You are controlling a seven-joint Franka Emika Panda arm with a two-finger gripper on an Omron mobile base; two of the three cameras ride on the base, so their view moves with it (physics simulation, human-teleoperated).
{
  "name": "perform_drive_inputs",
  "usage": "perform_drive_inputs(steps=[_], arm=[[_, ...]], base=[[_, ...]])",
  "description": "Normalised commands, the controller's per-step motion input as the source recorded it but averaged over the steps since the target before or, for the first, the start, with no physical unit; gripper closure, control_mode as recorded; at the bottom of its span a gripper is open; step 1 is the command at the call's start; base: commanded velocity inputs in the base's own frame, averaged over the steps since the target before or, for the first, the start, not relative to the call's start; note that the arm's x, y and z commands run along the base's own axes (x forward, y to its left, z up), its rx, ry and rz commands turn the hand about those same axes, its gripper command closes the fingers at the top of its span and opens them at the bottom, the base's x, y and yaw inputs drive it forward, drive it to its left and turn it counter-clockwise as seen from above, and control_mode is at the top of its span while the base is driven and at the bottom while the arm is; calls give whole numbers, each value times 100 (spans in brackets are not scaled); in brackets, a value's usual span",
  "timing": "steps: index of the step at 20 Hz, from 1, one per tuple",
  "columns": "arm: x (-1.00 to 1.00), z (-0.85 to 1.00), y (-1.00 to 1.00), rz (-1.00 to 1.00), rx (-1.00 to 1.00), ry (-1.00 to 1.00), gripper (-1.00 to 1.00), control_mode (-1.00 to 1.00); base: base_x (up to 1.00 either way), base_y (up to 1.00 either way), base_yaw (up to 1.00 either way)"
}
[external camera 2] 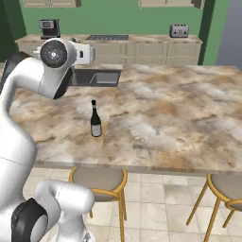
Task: Get the candle and the wine from the cabinet and move them to the dining counter.
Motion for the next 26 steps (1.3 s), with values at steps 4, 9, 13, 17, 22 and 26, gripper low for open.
perform_drive_inputs(steps=[4, 9, 13, 17, 22, 26], arm=[[-100, 41, -29, -29, 0, 14, -100, -100], [-100, 22, -11, -22, -1, 11, -100, -100], [-86, -3, 0, -6, -9, 1, -100, -100], [-62, -2, 0, 6, -5, 7, -100, -100], [-58, -19, -2, 13, -1, 14, -100, -100], [-38, -25, 4, 3, -2, 11, -100, -100]], base=[[0, 0, 0], [0, 0, 0], [0, 0, 0], [0, 0, 0], [0, 0, 0], [0, 0, 0]])
